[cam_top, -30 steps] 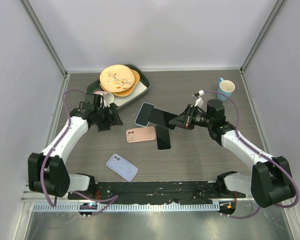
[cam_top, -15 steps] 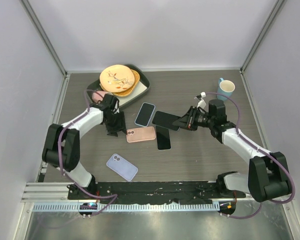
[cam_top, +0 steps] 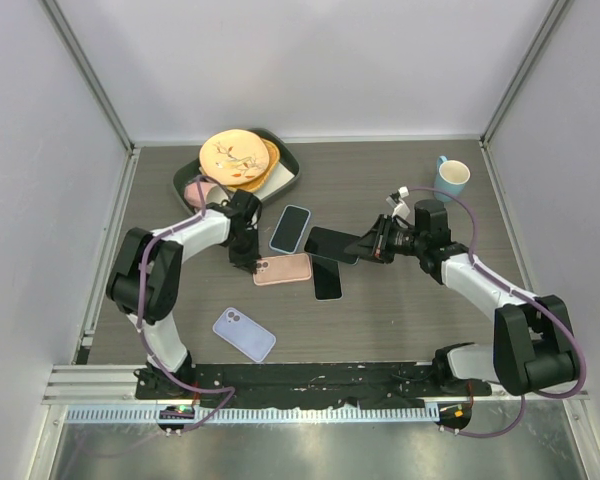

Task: Put the phone into the phone case

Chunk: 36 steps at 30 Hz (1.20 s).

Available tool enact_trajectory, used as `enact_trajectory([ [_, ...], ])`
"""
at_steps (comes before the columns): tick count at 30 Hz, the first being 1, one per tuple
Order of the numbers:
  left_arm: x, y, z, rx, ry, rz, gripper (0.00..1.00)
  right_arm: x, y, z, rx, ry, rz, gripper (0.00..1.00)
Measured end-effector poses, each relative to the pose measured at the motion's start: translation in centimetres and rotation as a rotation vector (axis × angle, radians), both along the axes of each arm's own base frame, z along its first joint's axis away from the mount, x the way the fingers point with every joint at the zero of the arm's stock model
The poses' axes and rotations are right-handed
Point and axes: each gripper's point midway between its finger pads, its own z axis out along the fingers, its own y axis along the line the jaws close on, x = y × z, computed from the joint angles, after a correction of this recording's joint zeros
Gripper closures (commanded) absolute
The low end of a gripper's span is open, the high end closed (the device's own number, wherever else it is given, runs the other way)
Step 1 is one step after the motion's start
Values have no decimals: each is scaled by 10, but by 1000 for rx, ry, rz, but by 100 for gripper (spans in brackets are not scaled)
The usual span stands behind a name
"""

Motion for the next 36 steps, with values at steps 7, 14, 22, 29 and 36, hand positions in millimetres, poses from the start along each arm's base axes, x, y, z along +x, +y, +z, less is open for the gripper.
enact_trajectory([
  [7, -7, 0, 4, 24, -30, -12, 100, -1, 1, 0, 5, 4, 9, 99],
  [14, -45, 4, 13, 21, -29, 0, 100, -1, 2, 1, 17, 4, 18, 99],
  [22, -66, 5, 11, 16, -13, 24, 27, 0, 3, 0, 19, 6, 20, 99],
  [29, -59, 10, 25, 45, -83, 27, 25, 0, 3, 1, 20, 4, 20, 99],
  [36, -31, 6, 66, 31, -224, 7, 23, -1, 3, 0, 15, 10, 22, 99],
])
